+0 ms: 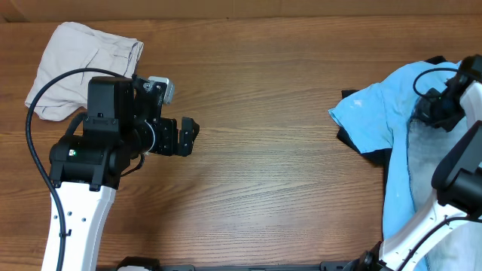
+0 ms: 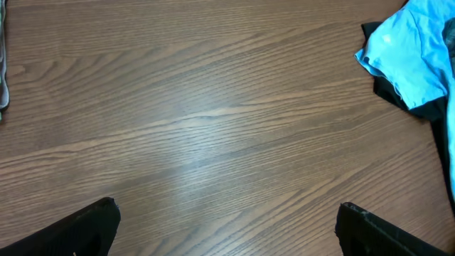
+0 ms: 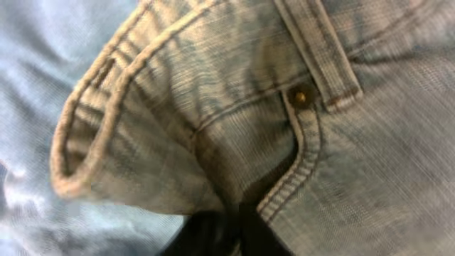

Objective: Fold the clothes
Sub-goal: 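Grasp the denim shorts waistband with the right gripper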

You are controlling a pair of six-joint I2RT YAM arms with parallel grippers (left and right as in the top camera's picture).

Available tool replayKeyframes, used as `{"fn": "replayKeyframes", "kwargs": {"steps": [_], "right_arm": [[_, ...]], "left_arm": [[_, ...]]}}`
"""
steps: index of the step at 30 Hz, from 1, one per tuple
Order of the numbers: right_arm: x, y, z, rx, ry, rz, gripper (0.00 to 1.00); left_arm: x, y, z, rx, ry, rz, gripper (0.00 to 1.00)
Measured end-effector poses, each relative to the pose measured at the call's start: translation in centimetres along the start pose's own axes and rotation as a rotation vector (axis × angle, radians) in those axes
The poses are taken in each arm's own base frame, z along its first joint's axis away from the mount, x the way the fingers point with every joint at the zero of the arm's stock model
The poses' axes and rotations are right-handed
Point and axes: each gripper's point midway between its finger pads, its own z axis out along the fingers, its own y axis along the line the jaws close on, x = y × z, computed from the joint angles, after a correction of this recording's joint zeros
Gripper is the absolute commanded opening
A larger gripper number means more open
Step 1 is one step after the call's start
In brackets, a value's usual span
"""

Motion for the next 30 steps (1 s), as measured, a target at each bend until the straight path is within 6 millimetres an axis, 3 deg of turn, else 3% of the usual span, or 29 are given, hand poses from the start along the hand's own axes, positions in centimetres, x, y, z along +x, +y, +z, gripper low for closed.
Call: {"fn": "replayKeyframes", "kwargs": {"steps": [2, 8, 12, 16, 23, 30], "right_arm": [[-0.1, 0.5, 0.0, -0.039, -0.001, -0.043, 0.39], [-0.6, 2.9, -0.1, -0.101, -0.035, -0.174, 0.47], [-1.1, 4.5, 0.0, -0.097, -0.077, -0.232, 0.47], [-1.5, 5.1, 0.1, -0.032, -0.115, -0.276, 0.39], [-1.7, 4.2, 0.0, 0.113, -0.142, -0.296, 0.36], [-1.7, 3.5, 0.1, 0.146, -0.14, -0.265, 0.36]], "left_arm": [[0.0, 0.0, 0.0, 0.0, 0.0, 0.0, 1.0], [0.1, 0.0, 0.0, 0.0, 0.006, -0.002, 1.0], [0.4, 0.0, 0.1, 0.001, 0.016, -0.005, 1.0], [0.4, 0.0, 0.1, 0.003, 0.016, -0.005, 1.0], [0.4, 0.0, 0.1, 0.003, 0.017, -0.009, 1.0], [0.4, 0.0, 0.1, 0.003, 0.016, -0.012, 1.0]]}}
